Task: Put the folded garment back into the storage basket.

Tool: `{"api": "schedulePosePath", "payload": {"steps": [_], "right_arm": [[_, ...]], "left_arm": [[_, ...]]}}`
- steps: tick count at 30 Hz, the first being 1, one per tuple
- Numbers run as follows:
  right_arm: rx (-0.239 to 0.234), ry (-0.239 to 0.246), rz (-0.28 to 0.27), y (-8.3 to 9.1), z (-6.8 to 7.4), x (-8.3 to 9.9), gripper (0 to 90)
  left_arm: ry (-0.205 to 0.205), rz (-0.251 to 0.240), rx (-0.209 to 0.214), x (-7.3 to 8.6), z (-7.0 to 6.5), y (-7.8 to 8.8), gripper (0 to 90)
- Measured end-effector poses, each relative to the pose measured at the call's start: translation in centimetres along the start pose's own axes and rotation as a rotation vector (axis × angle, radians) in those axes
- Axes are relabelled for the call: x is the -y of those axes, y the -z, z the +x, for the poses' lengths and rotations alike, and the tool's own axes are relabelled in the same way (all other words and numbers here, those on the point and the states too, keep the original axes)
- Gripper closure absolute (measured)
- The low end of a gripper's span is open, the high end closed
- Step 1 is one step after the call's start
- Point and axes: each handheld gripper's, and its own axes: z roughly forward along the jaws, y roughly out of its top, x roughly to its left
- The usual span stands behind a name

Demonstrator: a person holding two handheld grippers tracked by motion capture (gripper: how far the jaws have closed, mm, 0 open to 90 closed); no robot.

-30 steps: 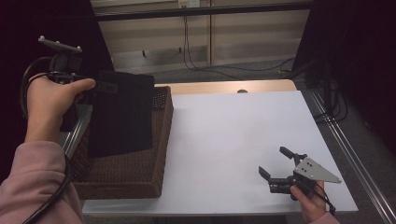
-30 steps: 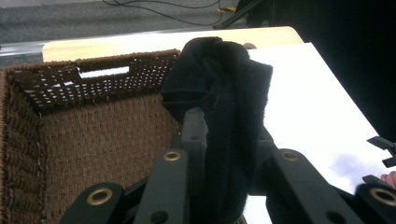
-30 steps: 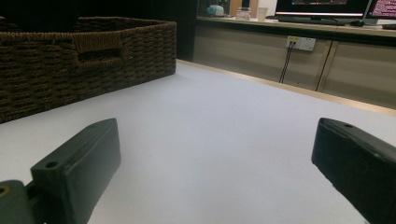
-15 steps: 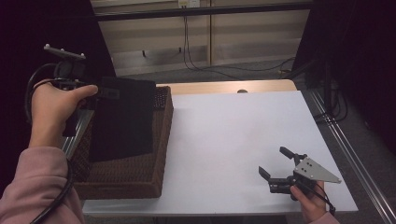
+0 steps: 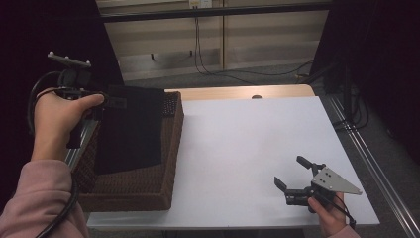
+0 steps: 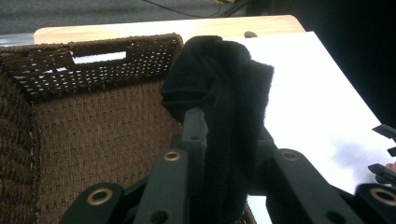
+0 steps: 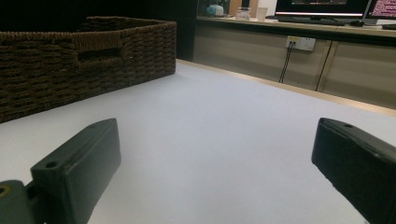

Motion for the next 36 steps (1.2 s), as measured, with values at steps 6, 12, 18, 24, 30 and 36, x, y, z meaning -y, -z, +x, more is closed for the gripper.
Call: {"api": "schedulePosePath", "payload": {"steps": [6,12,18,24,30,36], "right_arm": [[0.003,0.008,0.010,0.1,0.0,0.0,1.3],[-0.003,0.006,-0.001,0.0,0.0,0.0,1.3],[-0.004,0.007,-0.001,0.0,0.0,0.0,1.3],[-0.008,0.034,0.016,0.1,-0.1,0.1,1.3],[-0.014,0.034,0.015,0.1,-0.2,0.1,1.3],[-0.018,0.038,0.012,0.0,-0.2,0.1,1.3]], "left_arm": [[0.000,0.003,0.002,0.4,0.0,-0.4,75.3],[0.001,0.012,0.009,0.8,0.1,-0.9,75.4],[0.000,0.012,0.012,1.4,0.2,-1.6,75.3],[0.004,0.025,0.017,2.2,0.5,-2.4,75.3],[0.017,0.034,0.021,2.9,1.0,-3.4,75.3],[0.008,0.041,0.029,3.6,1.5,-4.4,75.2]]}}
